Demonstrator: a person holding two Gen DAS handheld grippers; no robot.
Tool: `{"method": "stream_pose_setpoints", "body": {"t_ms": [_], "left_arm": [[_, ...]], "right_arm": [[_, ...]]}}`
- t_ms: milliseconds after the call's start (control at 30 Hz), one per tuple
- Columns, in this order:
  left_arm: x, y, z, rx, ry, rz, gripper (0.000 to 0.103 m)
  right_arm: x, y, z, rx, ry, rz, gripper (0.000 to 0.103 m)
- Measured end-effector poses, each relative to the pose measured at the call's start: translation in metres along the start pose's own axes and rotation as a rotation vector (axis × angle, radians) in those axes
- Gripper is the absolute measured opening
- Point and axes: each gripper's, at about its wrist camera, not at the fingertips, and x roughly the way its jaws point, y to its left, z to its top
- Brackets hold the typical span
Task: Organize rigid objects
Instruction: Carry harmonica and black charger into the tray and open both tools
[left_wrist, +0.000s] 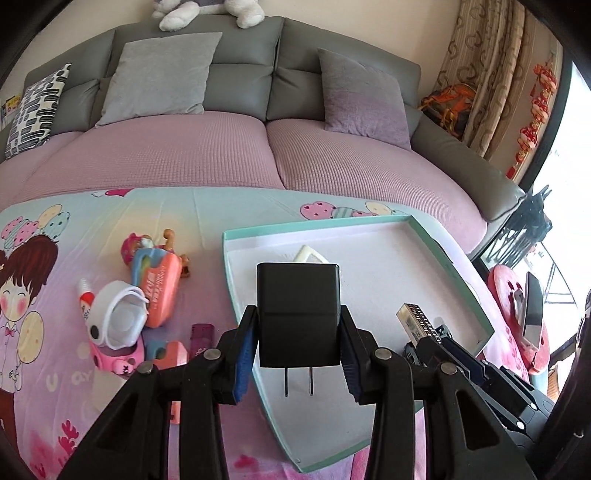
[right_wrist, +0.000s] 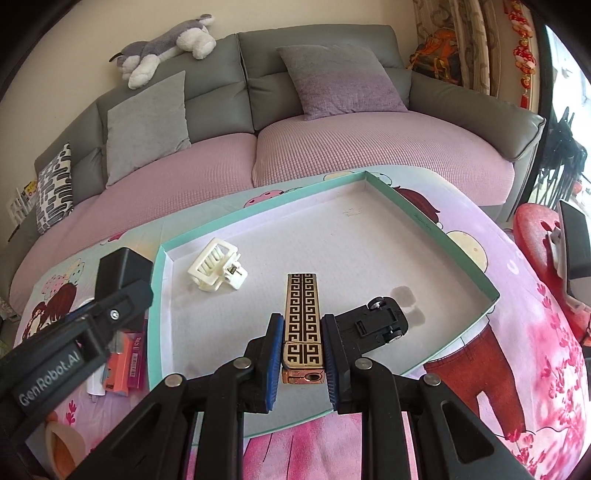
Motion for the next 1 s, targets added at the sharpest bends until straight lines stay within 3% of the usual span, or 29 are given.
{"method": "stream_pose_setpoints", "body": {"t_ms": [600, 667, 733, 800, 900, 933, 1000], "left_arm": [[0.031, -0.006, -0.013, -0.015, 0.123, -0.007, 0.043], [0.028, -0.006, -0.011, -0.012, 0.113, -0.007, 0.047], [0.025, -0.005, -0.01, -0.013, 0.104, -0.005, 0.057], [0.021, -0.003, -0.008, -0.015, 0.1, -0.001, 0.058], [0.013, 0.001, -0.004, -0.02, 0.081, 0.009, 0.06], [0.009, 0.003, -0.003, -0.022, 0.073, 0.015, 0.063], [0.002, 0.007, -0.001, -0.03, 0.054, 0.028, 0.07]], "right_arm": [[0.009, -0.003, -0.004, -0.029, 0.068, -0.014, 0.022], [0.008, -0.002, -0.004, -0.027, 0.069, -0.018, 0.023], [0.007, -0.003, -0.003, -0.024, 0.069, -0.017, 0.023], [0.004, -0.003, -0.002, -0.024, 0.061, -0.016, 0.023], [0.0, -0.001, 0.0, -0.036, 0.045, -0.033, 0.032], [-0.001, -0.001, 0.001, -0.038, 0.041, -0.037, 0.04], [-0.003, 0.0, 0.002, -0.04, 0.035, -0.038, 0.043]]}}
